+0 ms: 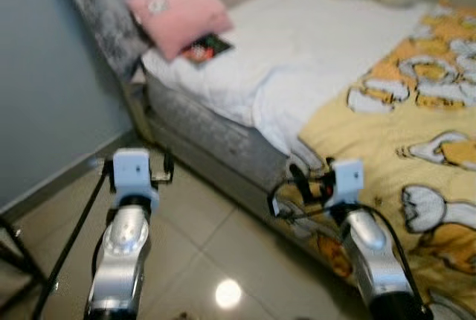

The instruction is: Clean up the room

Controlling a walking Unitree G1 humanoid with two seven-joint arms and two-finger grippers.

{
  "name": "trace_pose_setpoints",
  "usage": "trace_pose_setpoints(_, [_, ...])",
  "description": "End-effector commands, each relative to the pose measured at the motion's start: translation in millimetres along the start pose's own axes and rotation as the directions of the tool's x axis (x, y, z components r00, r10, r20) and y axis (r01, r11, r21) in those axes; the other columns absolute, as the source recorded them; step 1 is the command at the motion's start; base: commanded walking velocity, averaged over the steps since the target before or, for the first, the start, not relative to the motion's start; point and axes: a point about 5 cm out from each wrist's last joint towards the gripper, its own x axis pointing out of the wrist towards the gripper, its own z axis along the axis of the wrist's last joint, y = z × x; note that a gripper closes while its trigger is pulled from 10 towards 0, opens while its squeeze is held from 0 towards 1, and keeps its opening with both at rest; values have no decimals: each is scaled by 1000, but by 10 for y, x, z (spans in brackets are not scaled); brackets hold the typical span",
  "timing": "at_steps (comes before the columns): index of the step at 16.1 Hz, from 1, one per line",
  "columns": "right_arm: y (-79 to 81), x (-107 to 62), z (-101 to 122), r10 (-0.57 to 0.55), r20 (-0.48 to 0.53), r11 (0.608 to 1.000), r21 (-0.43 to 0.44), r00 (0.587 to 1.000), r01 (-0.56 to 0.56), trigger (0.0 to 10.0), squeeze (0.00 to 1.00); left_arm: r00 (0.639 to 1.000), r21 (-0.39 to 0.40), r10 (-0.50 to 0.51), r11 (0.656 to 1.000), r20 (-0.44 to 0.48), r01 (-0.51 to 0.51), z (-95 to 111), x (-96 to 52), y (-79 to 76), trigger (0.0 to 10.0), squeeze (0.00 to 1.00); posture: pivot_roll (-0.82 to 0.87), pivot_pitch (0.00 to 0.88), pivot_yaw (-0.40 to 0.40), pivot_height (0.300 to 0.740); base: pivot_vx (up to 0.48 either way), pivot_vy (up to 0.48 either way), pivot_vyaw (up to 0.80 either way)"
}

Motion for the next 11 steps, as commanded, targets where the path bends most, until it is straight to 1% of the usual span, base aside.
trace_pose_setpoints(1, [-54, -13, -5, -17, 2, 1000, 3, 1000, 17, 10000, 0, 1000, 17, -27, 1000, -5, 27, 6, 14, -40, 10000, 0, -106, 0, 37, 740, 0, -480, 481])
trace_pose_setpoints(2, [-52, -16, -20, -18, -1, 1000, 4, 1000, 18, 10000, 0, 999, 20, -41, 999, 5, 41, 31, 42, -71, 10000, 0, -112, 0, 45, 740, 0, 0, 481])
trace_pose_setpoints(3, [-47, -14, -23, -18, 0, 1000, 7, 1000, 18, 10000, 0, 997, 31, -66, 997, 30, 65, 88, 76, -133, 10000, 0, -114, 0, 48, 740, 0, 0, 494])
trace_pose_setpoints(4, [-47, -20, -25, -20, 2, 1000, 11, 1000, 20, 10000, 0, 997, 3, -70, 998, 30, 70, 119, 94, -149, 10000, 0, -120, 0, 53, 740, 0, 0, 481])
trace_pose_setpoints(5, [-46, -24, -26, -20, 3, 1000, 12, 1000, 20, 10000, 0, 998, 3, -65, 998, 26, 65, 123, 98, -143, 10000, 0, -124, 0, 55, 740, 0, 0, 481])
trace_pose_setpoints(7, [-41, -55, -53, -14, -3, 1000, 21, 1000, 14, 10000, 0, 998, -30, -55, 998, 37, 56, 158, 97, -123, 10000, 0, -129, 0, 59, 740, 0, 382, 488])
trace_pose_setpoints(8, [-38, -61, -62, -12, -4, 1000, 23, 1000, 12, 10000, 0, 998, -20, -57, 998, 29, 58, 143, 94, -127, 10000, 0, -131, 0, 61, 740, 0, 480, 488])
trace_pose_setpoints(11, [-36, -66, -76, 10, -13, 1000, 30, 1000, -9, 10000, 0, 998, -26, -69, 997, 14, 69, 125, 79, -163, 10000, 0, -130, 0, 60, 740, 0, 480, 483])
